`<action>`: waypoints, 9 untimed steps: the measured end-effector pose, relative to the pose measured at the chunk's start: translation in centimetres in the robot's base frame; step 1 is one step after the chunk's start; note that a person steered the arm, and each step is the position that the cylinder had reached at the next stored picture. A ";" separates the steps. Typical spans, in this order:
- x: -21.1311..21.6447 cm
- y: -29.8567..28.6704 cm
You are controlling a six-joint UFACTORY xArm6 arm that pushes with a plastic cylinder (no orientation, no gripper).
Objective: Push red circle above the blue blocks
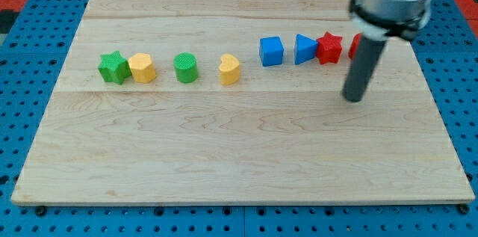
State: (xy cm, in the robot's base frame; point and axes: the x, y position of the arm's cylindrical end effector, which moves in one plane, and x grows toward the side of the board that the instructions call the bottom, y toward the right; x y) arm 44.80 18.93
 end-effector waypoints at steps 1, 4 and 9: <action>-2.2 3.2; -6.9 3.3; -8.2 3.8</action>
